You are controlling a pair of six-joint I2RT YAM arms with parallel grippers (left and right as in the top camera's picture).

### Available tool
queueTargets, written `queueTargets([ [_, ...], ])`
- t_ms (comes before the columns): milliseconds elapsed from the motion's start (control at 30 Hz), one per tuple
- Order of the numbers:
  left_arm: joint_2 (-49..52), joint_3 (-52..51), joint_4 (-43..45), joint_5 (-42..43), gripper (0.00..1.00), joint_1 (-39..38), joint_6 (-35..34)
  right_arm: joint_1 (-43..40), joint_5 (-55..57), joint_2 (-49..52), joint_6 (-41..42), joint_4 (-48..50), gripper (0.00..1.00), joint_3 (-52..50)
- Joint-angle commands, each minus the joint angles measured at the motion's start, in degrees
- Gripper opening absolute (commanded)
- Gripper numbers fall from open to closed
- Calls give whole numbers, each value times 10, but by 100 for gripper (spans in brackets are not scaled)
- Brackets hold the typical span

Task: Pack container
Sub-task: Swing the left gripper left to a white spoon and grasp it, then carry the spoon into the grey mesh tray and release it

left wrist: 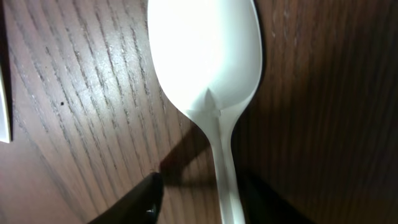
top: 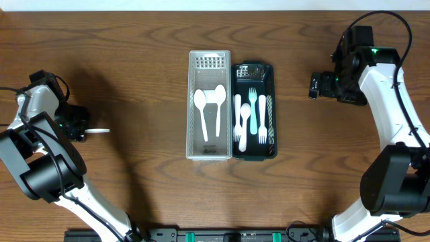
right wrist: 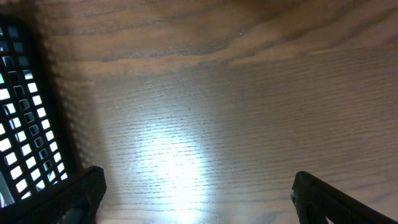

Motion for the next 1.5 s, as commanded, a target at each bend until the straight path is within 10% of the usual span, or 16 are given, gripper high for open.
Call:
queueTargets([
  [0,55,-45,-16,-29,34,2,8,-1,7,3,3,0,99,-2],
  [1067,33,-21,-32,-39,5,-2,23,-1,15,3,3,0,99,-2],
  [1467,-166,23,-90,-88,6,-145,111,-1,15,3,4,6,99,-2],
])
